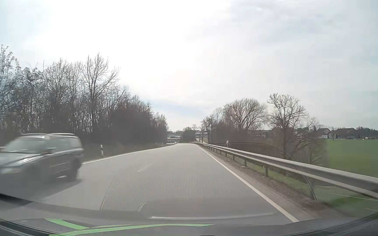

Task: Follow the waypoints while adhering to traffic rules and regulations

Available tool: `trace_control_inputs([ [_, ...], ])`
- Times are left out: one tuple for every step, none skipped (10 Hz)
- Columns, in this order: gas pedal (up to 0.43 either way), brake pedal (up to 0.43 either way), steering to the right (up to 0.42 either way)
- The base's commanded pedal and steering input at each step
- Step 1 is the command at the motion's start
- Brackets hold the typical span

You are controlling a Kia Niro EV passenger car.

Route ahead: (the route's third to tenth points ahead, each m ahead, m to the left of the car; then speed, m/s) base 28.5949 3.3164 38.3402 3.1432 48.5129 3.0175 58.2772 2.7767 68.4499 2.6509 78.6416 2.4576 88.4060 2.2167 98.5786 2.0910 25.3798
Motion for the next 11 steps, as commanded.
trace_control_inputs([
  [0.177,0.000,0.001],
  [0.177,0.000,0.002],
  [0.189,0.000,0.002],
  [0.189,0.000,0.002],
  [0.189,0.000,0.002],
  [0.189,0.000,0.002],
  [0.189,0.000,0.002],
  [0.189,0.000,0.002],
  [0.189,0.000,0.002],
  [0.189,0.000,0.002],
  [0.189,0.000,0.002],
])
